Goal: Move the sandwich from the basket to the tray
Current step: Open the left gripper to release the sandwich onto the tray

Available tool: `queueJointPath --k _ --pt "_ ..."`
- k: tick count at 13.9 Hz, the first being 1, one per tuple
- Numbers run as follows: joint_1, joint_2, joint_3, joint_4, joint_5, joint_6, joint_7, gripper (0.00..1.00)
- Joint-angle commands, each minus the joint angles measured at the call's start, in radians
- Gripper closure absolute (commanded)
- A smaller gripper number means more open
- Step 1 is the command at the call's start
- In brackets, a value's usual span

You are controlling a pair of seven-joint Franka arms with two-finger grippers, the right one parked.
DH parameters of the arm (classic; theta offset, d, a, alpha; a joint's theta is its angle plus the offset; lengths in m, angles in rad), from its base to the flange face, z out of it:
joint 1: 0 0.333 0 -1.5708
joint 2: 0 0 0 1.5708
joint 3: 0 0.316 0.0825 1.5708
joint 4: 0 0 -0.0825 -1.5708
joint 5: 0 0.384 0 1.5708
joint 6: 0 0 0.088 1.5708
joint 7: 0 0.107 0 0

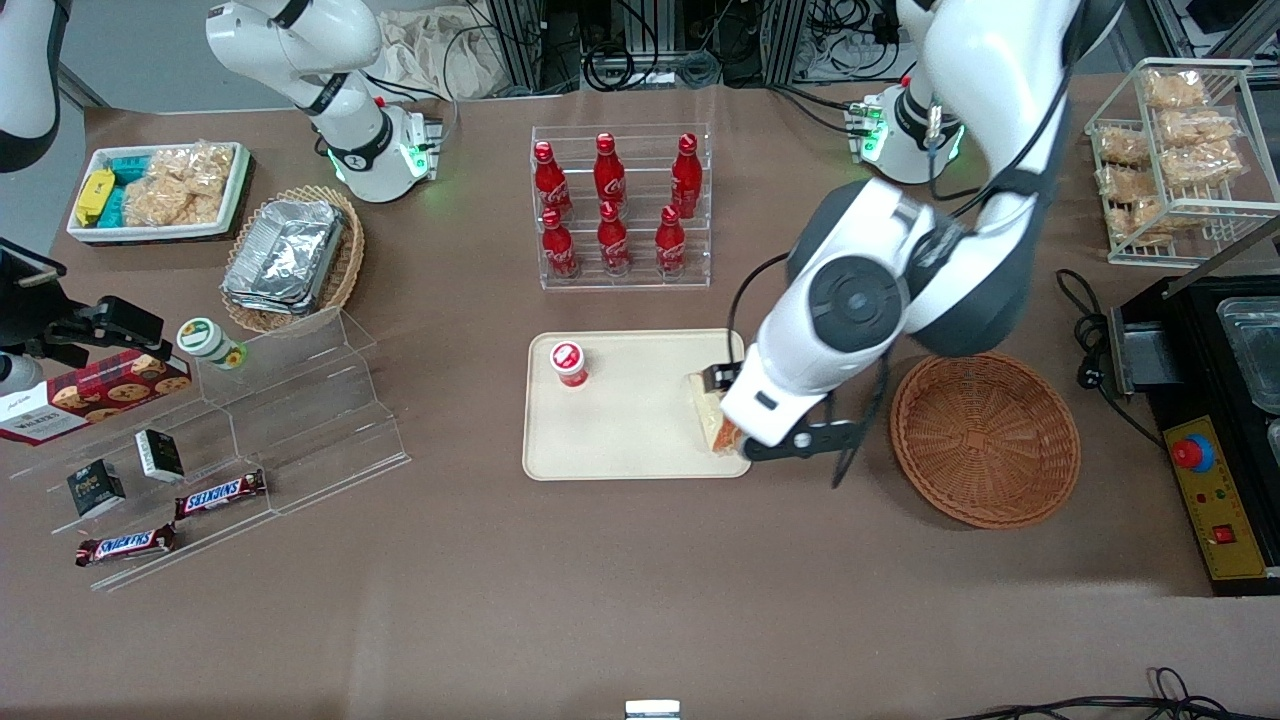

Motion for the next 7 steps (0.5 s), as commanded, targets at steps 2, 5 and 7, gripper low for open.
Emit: queueJointPath --k 2,5,7 --pt "0.064 -0.092 -0.001 -0.023 0.078 -0.076 0.120 0.00" --pt "0.130 -0.147 -0.001 -0.023 0.079 -0.136 0.203 0.00" --pt "0.165 -0.173 0.000 -0.025 0.084 -0.176 0.294 0.00"
